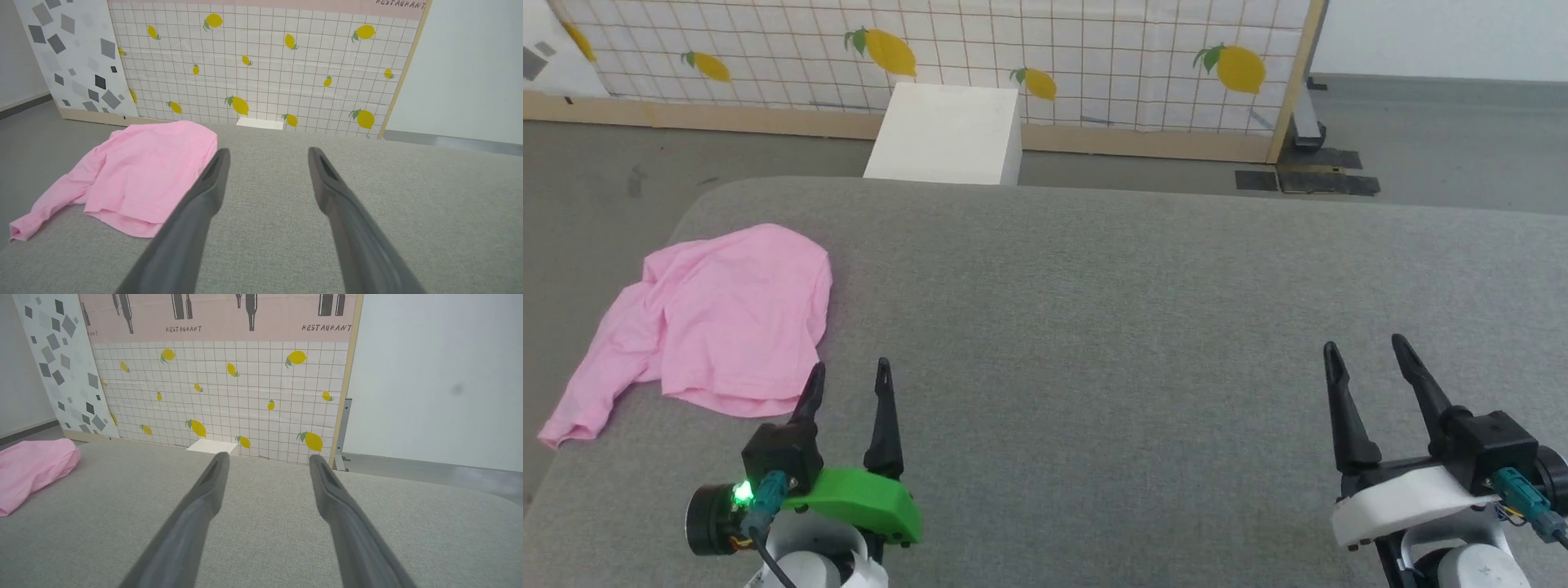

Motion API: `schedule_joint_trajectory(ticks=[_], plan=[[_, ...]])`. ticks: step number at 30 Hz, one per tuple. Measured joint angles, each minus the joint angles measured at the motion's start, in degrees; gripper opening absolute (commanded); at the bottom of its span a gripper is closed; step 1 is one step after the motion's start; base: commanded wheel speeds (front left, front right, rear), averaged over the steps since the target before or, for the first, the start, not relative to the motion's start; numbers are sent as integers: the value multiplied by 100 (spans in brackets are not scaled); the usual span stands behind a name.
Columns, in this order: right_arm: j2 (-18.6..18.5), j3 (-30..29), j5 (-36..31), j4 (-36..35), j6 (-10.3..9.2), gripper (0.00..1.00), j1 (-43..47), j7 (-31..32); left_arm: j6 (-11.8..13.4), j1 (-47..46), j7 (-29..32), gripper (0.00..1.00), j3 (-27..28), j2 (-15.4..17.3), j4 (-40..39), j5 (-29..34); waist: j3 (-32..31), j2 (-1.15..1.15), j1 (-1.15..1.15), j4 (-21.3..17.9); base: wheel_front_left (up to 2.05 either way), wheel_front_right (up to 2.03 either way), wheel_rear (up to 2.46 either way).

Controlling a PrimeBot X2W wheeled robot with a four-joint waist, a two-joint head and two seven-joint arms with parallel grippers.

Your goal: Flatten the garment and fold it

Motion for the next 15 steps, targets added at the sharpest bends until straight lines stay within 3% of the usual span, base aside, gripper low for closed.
schedule_joint_trajectory(ticks=[8, 15], plan=[[0, -57, 0, 16, 0, 100, 1, -85, 48, -115, -83, 100, -115, -5, 64, -26, -12, 0, 0, 452, 0, 0, 0], [1, -42, 24, 35, 0, 100, 4, -183, 90, -113, -177, 100, -29, -4, 124, -30, -23, 0, 0, 1109, 0, 0, 0]])
